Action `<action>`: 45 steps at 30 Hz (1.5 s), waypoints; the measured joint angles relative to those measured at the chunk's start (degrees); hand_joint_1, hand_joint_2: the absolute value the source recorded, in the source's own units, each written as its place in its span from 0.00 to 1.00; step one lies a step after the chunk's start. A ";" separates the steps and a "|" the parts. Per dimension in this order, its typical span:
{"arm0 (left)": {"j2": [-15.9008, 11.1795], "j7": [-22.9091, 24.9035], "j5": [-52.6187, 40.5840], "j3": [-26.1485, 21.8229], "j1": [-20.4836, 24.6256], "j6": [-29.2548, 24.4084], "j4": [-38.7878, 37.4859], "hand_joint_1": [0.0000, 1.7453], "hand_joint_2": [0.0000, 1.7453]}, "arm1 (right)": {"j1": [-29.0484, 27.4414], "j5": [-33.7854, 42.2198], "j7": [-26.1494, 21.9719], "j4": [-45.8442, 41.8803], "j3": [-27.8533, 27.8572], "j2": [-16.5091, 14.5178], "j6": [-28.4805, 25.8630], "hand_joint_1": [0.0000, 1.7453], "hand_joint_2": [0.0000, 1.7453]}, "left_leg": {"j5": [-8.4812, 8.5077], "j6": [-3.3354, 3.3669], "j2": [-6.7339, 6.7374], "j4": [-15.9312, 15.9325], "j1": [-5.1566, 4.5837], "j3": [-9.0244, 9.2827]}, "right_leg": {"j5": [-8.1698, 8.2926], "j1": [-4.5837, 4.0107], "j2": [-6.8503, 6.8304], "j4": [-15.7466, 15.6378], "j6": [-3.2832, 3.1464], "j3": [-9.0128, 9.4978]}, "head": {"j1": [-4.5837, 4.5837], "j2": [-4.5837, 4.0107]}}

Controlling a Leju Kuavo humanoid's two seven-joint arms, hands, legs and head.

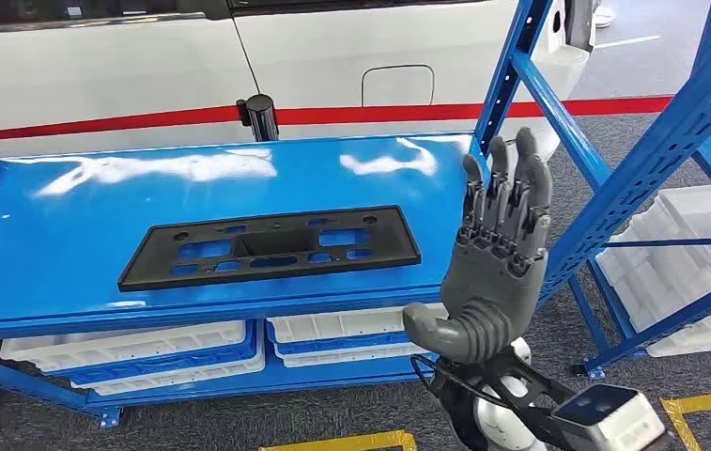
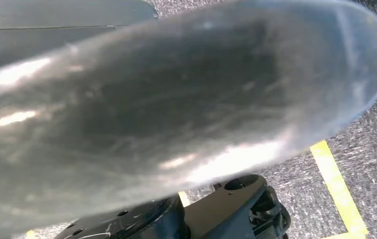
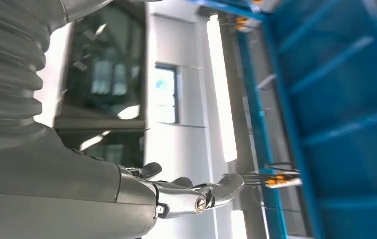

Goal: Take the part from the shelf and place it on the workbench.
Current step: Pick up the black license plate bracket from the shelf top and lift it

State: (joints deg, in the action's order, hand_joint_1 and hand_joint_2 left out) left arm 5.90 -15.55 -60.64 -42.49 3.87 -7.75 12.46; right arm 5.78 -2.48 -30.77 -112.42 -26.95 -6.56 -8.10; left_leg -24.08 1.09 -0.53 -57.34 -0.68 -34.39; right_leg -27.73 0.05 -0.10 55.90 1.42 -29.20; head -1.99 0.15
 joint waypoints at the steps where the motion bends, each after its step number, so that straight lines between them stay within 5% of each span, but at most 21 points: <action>1: 0.00 0.08 -0.05 0.00 0.12 0.02 0.00 0.00 0.00 | 0.59 -1.12 0.61 1.13 -0.49 0.01 -0.51 0.00 1.00 | 0.00 0.00 0.01 0.00 0.00 -0.01 | 0.00 0.00 0.00 0.00 0.00 0.03 | 0.00 0.00; 14: 0.02 0.18 -0.58 0.00 1.58 1.38 0.00 0.00 0.00 | 14.51 -28.21 14.17 31.70 -12.78 -2.26 -9.47 0.00 1.00 | 0.19 -0.05 -0.06 -0.02 0.02 0.27 | 0.09 0.00 -0.01 0.11 0.00 0.24 | 0.01 0.00; 27: 0.13 2.44 -2.58 0.09 2.31 2.28 0.00 0.00 0.00 | 21.58 -37.40 17.69 53.25 -16.76 -7.15 -13.44 0.00 1.00 | 0.34 -0.08 -0.05 -0.01 0.04 0.28 | 0.24 0.00 0.00 0.15 -0.05 -0.10 | 0.02 0.00; 45: 0.87 4.31 -4.04 0.50 2.88 2.34 0.00 0.00 0.00 | 27.69 -49.96 24.67 73.55 -17.12 -11.99 -28.24 0.00 1.00 | 0.38 -0.07 -0.03 -0.02 0.03 0.18 | 0.30 0.01 0.01 0.16 0.01 -0.06 | 0.02 0.00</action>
State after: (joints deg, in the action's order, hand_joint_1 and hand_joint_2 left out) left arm 6.77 -11.25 -64.68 -41.99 6.75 -5.40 12.46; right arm 33.47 -52.44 -6.09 -38.87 -44.08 -18.55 -36.34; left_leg -23.70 1.02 -0.57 -57.36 -0.65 -34.20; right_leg -27.43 0.06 -0.09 56.06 1.43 -29.26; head -1.97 0.15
